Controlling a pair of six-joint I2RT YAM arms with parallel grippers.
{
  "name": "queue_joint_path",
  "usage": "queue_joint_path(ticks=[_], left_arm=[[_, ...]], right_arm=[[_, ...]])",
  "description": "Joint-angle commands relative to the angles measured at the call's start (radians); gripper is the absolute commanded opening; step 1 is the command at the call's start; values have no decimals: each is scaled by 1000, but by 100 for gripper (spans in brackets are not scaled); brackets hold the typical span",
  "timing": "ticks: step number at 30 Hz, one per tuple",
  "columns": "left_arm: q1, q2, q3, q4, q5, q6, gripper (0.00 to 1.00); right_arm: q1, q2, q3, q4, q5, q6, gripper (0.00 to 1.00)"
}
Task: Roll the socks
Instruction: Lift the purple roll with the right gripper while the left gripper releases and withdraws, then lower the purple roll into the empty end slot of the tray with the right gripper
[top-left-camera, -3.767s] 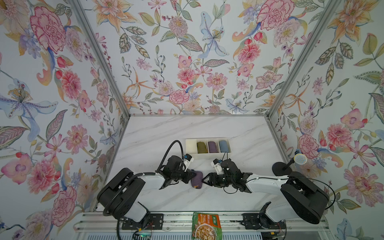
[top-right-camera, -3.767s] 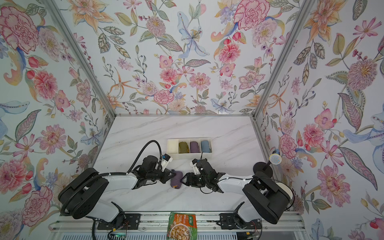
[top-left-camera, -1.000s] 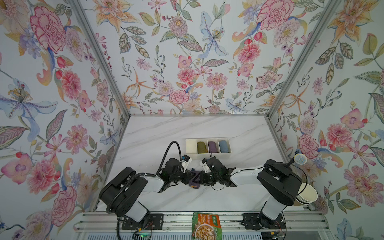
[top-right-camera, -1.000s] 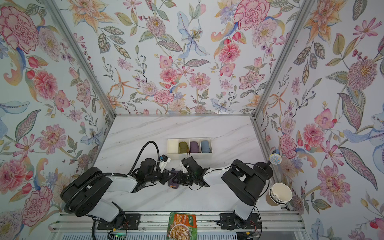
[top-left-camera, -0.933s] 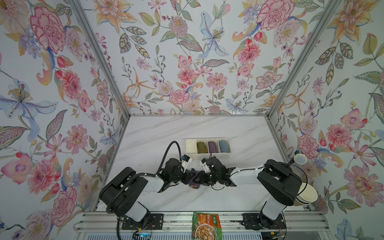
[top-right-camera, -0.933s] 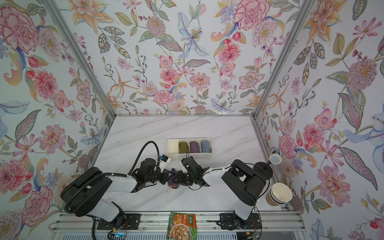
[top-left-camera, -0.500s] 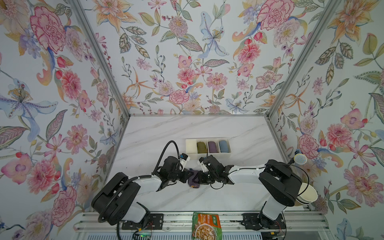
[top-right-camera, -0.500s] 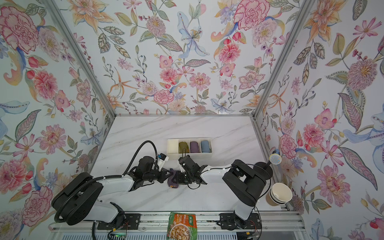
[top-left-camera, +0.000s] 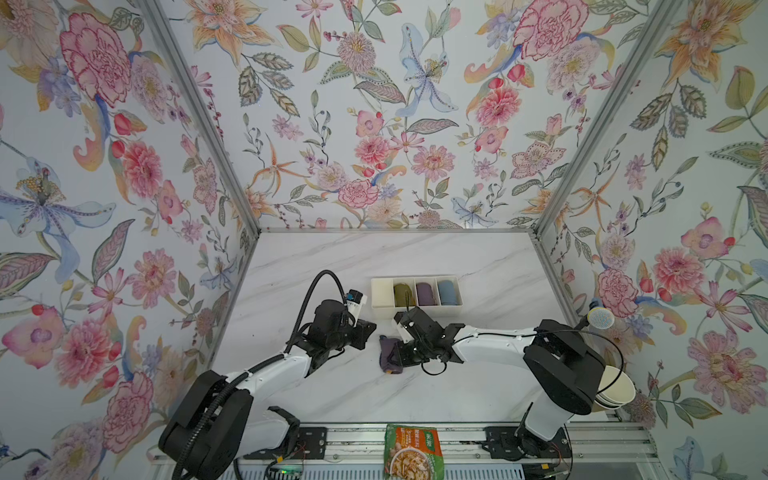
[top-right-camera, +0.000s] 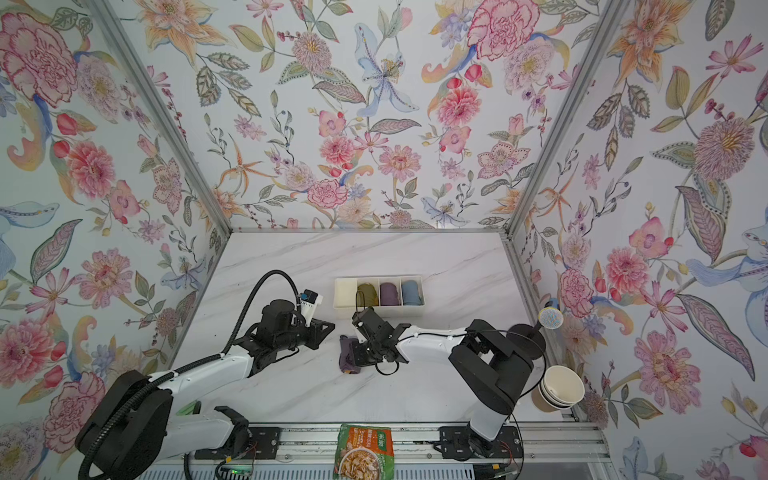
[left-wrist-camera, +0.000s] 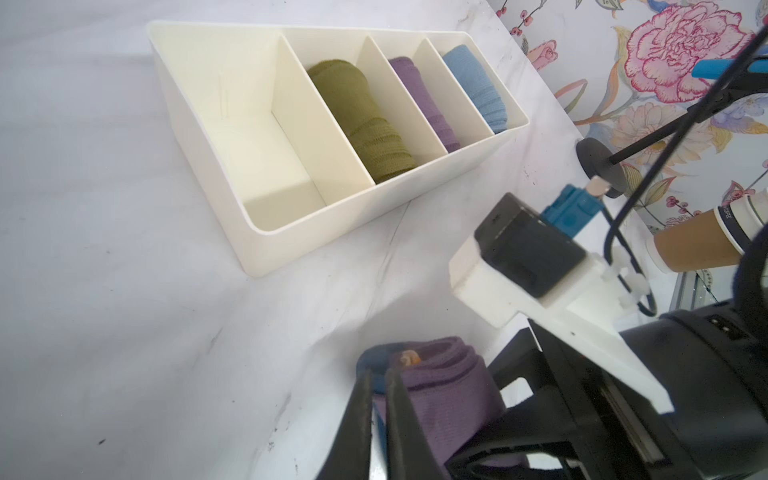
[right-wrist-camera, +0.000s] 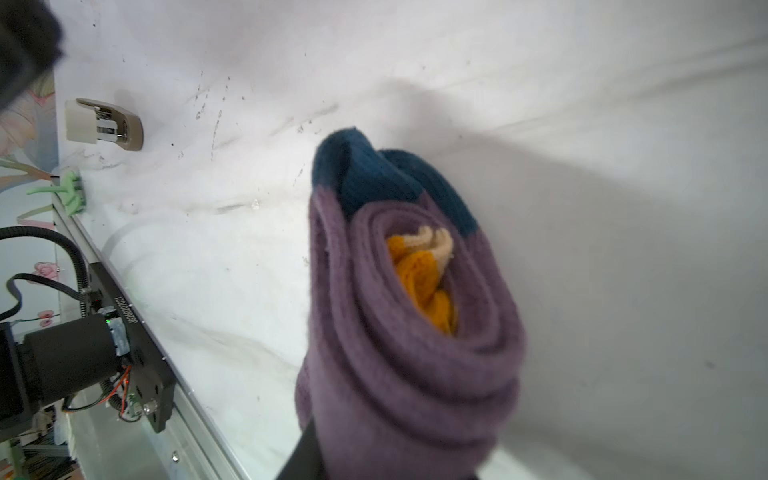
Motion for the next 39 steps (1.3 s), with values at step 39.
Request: queue_joint_path(ticks=[39], left_arm=[[171, -88, 53, -103, 26, 68, 13]], right_arm=[[-270, 320, 872, -533, -269, -375, 0]])
